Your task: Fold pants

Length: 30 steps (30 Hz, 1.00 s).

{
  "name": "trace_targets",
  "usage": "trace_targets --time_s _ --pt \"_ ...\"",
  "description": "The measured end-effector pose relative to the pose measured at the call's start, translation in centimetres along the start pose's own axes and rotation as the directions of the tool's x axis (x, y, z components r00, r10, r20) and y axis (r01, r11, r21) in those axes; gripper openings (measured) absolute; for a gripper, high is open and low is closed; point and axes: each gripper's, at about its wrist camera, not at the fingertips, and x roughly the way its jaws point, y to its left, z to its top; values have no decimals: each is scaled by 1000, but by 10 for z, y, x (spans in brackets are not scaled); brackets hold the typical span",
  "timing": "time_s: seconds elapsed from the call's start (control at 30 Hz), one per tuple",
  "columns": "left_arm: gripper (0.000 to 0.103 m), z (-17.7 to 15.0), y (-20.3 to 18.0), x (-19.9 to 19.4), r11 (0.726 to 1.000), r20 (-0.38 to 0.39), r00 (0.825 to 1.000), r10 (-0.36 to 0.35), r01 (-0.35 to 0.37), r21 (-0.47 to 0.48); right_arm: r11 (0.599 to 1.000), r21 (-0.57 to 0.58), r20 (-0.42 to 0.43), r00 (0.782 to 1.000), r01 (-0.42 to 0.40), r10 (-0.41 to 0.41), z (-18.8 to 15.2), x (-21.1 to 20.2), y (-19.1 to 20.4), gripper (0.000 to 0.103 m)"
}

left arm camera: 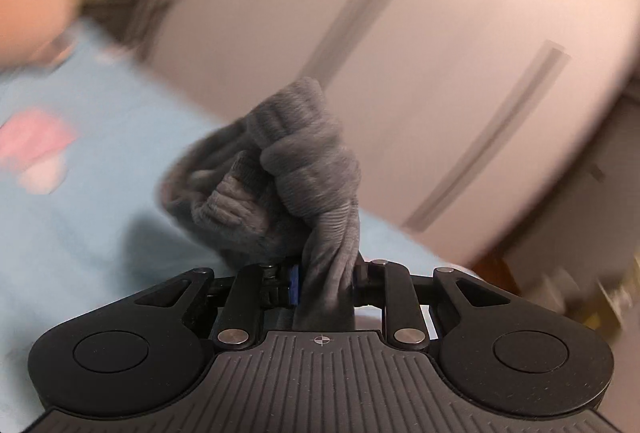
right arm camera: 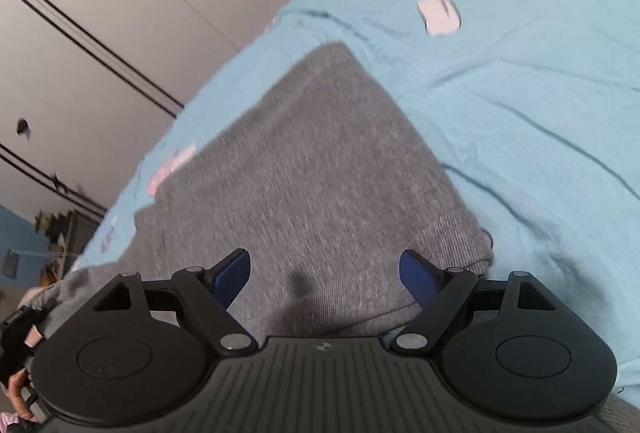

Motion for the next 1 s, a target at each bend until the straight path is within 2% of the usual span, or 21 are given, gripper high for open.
trace_targets --time_s 0.1,0.17,0.2,0.27,0.3,0.33,0.37,0.4,0.47,0.5,0.53,0.57,0.6,0.67,0.7,0.73,0.77,0.83,0.9,0.93,1.0 --pt "24 -7 -75 -5 981 16 991 -134 130 145 1000 20 76 997 -8 7 2 -17 -5 82" --pt "24 -26 -128 -4 936 -14 970 -244 239 259 999 35 119 993 -14 10 5 -29 -11 82" --pt "25 -40 -154 -2 904 -41 957 -287 285 319 999 39 143 990 -16 10 5 -35 -13 82" --pt "27 -81 -203 7 817 -115 937 -330 344 463 999 44 181 983 -27 19 7 -46 -20 82" --pt "29 -112 -224 17 768 -190 921 -339 388 510 998 51 194 981 -36 25 7 -50 -25 82" --pt "31 -139 -237 29 728 -276 900 -337 435 530 997 58 204 978 -46 33 7 -54 -29 82" --pt "37 -163 -244 41 701 -357 877 -323 475 533 996 68 209 977 -54 39 7 -56 -34 82" --pt "38 -191 -248 59 674 -462 842 -278 514 530 995 79 208 977 -57 40 7 -57 -40 82" --pt "40 -241 -249 91 656 -649 754 -98 540 528 993 105 187 982 -55 34 7 -56 -51 82" --pt "42 -252 -245 87 638 -635 766 -98 538 550 992 119 170 985 -52 31 8 -55 -55 82" --pt "50 -252 -244 75 609 -604 786 -133 545 576 990 127 158 987 -56 35 7 -54 -57 82" --pt "73 -248 -246 66 583 -611 777 -152 569 579 990 123 150 987 -69 50 6 -52 -58 82" --pt "84 -238 -245 57 584 -636 752 -175 599 548 991 114 142 988 -77 60 6 -51 -58 82" --pt "84 -213 -234 45 613 -640 723 -260 636 469 990 109 131 989 -89 74 7 -45 -57 82" --pt "89 -197 -225 41 627 -634 712 -302 649 430 988 119 125 989 -95 80 7 -42 -56 82" --pt "93 -182 -213 37 657 -615 719 -323 638 401 986 130 119 989 -108 92 9 -38 -55 82" --pt "97 -168 -201 36 695 -585 741 -331 610 380 983 139 114 988 -123 108 9 -36 -54 82" --pt "97 -146 -174 34 785 -514 804 -301 514 345 978 136 103 984 -156 143 11 -32 -45 82" --pt "97 -128 -139 40 873 -456 860 -228 388 295 978 120 99 983 -169 158 11 -28 -33 82" --pt "97 -123 -116 45 922 -432 888 -158 289 257 979 107 97 982 -172 162 10 -28 -29 82" --pt "97 -118 -75 52 976 -401 915 -41 122 179 986 84 81 987 -146 139 8 -24 -19 78"
